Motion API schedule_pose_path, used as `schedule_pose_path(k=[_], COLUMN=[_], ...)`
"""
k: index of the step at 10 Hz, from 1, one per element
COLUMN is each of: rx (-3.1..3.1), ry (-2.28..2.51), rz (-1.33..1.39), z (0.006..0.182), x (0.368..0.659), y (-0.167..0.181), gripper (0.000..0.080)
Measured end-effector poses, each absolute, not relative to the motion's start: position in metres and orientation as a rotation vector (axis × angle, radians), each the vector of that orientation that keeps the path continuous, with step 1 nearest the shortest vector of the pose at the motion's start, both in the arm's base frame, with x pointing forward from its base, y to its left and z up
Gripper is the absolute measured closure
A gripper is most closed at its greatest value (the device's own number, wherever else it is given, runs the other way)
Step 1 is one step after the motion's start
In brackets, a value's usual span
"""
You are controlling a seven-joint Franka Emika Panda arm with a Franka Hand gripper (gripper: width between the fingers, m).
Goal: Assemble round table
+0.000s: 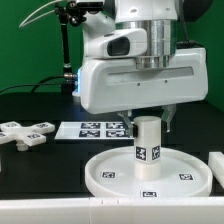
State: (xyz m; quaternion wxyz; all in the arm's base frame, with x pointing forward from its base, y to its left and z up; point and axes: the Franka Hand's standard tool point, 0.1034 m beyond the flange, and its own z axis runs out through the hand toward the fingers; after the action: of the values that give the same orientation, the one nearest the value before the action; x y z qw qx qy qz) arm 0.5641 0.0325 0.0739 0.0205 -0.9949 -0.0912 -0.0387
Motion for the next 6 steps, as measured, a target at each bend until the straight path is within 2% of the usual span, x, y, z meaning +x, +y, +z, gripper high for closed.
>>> schedule_pose_path(k=[5, 6], rx=[-2.958, -2.943], ry=[0.582, 0.638], rz=[-0.155, -0.151], z=[0.0733, 0.0734], x=[0.5637, 0.5636], y=[0.0333, 0.0364], gripper=[0.039, 0.039])
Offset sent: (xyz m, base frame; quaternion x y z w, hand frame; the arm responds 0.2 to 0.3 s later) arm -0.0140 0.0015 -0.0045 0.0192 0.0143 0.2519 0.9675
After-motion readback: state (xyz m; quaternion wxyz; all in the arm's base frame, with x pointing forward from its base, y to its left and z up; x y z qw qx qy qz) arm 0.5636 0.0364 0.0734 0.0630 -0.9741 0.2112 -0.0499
